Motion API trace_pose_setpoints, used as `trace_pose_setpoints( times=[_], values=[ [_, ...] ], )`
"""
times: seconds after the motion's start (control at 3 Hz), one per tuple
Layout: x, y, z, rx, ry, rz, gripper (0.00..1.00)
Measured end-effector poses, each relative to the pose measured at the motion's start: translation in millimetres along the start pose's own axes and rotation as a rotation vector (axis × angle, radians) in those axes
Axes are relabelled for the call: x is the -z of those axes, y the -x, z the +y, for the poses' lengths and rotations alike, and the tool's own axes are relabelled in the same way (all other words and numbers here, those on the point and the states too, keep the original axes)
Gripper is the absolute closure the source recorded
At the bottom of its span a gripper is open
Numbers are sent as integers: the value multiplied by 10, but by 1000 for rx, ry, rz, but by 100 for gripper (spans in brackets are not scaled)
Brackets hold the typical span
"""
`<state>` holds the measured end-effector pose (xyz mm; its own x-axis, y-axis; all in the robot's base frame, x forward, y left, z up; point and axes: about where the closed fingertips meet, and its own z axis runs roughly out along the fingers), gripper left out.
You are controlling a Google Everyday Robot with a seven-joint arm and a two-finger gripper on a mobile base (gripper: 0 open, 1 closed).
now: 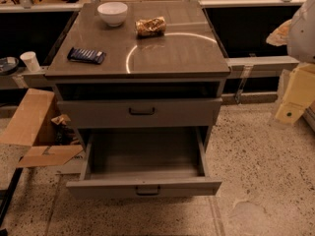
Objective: Place rxbar blueberry into middle drawer
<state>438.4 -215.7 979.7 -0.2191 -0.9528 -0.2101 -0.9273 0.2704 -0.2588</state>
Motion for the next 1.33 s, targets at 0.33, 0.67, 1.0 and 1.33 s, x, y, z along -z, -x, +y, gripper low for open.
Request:
trace_pose_setpoints(
  times=[0.33, 0.67, 1.0, 1.33],
  values=[
    [-33, 41, -41, 4, -3, -10, 0],
    [-268, 329, -324, 33, -15, -81, 0],
    [-672, 1050, -777, 28, 3, -272, 0],
    [-932, 1493, -990, 7, 43, -390, 0]
  ],
)
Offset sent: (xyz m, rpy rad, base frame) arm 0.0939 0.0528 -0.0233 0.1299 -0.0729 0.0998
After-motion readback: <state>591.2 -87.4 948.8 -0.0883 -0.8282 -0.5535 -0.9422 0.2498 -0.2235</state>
